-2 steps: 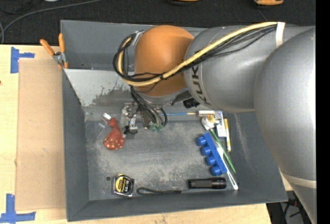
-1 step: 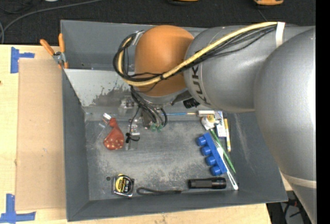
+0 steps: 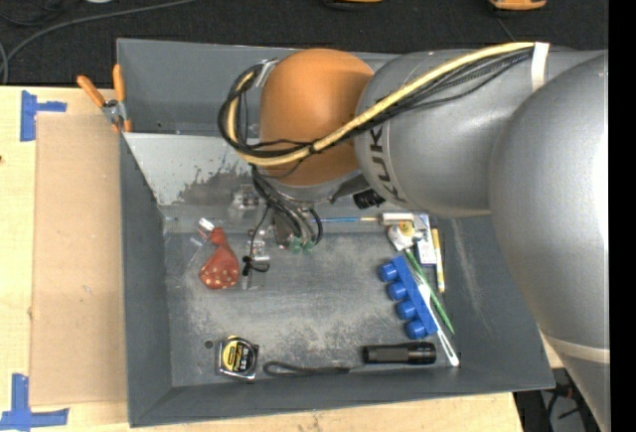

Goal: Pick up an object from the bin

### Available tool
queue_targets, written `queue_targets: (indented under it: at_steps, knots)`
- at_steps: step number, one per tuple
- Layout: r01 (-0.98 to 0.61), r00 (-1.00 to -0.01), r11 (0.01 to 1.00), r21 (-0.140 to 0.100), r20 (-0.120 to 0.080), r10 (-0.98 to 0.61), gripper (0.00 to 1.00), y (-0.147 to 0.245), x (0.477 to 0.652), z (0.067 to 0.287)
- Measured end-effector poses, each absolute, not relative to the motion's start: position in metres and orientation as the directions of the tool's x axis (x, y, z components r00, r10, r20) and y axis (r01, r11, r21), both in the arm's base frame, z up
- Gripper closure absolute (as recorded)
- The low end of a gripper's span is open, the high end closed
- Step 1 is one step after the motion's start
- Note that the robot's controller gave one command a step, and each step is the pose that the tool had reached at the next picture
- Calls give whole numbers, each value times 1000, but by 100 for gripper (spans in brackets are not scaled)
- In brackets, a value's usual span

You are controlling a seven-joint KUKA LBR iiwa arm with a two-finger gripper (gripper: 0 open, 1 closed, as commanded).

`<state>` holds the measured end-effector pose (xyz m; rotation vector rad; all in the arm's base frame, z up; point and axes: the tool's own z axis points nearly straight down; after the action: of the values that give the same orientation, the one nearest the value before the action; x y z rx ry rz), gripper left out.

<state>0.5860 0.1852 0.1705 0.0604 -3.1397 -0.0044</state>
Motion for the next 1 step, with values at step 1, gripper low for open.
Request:
queue_targets:
  at_steps: [1]
  knots:
    - [-255,-967,967,3,-7,-255,0,179,590,127]
